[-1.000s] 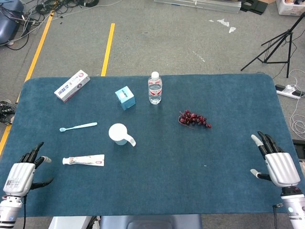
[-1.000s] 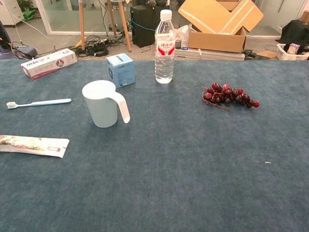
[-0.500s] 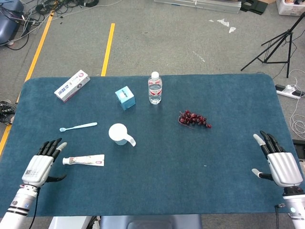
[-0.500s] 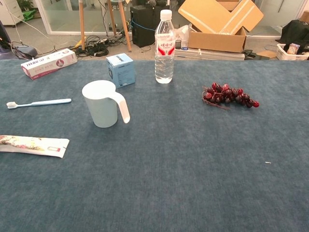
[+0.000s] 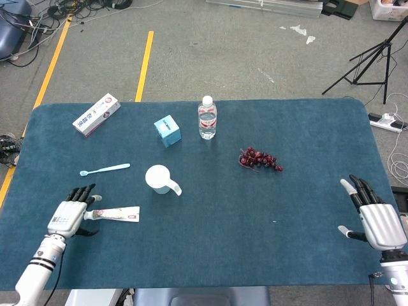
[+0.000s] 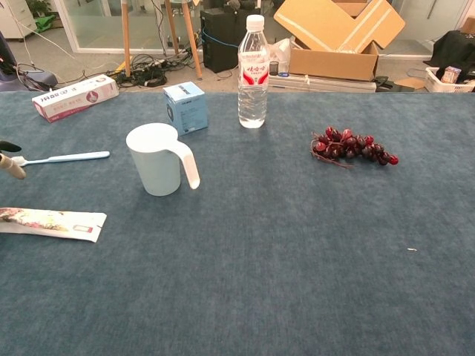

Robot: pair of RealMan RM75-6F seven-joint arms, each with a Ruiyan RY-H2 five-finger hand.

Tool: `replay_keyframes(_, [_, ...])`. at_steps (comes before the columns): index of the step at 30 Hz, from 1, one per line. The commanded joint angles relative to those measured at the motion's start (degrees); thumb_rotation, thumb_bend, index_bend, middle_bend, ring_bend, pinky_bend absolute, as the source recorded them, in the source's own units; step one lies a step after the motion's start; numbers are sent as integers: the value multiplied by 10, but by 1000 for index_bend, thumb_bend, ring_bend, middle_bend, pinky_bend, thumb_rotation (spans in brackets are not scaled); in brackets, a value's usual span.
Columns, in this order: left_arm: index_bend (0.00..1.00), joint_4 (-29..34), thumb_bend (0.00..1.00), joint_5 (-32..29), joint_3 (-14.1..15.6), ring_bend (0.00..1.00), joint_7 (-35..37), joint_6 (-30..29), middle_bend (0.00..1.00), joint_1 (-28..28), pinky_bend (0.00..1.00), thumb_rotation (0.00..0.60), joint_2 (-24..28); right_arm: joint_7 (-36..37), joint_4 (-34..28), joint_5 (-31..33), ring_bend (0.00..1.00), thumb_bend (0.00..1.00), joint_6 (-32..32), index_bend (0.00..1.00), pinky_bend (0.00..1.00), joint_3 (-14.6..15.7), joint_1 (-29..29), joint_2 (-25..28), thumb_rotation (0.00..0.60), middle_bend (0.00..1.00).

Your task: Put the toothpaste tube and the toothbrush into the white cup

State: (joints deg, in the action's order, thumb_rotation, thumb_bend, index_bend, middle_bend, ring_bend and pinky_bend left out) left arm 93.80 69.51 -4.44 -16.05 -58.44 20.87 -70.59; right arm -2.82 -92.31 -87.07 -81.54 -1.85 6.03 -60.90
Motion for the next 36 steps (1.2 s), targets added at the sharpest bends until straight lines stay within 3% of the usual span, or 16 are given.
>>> replay_keyframes(1, [288, -10, 0, -23, -4, 0, -6, 20, 0, 14, 44, 600, -9, 0, 0, 0, 43, 0, 0, 3, 390, 0, 0, 0, 600, 2])
replay_keyframes(16, [324, -67, 1, -99, -6, 0, -20, 49, 0, 42, 44, 600, -47, -1, -2, -1, 43, 0, 2, 6, 390, 2, 0, 1, 600, 8])
replay_keyframes(36, [476, -104, 345, -118, -2, 0, 5, 54, 0, 52, 44, 600, -71, -3, -3, 3, 43, 0, 9, 22, 390, 2, 2, 1, 600, 12])
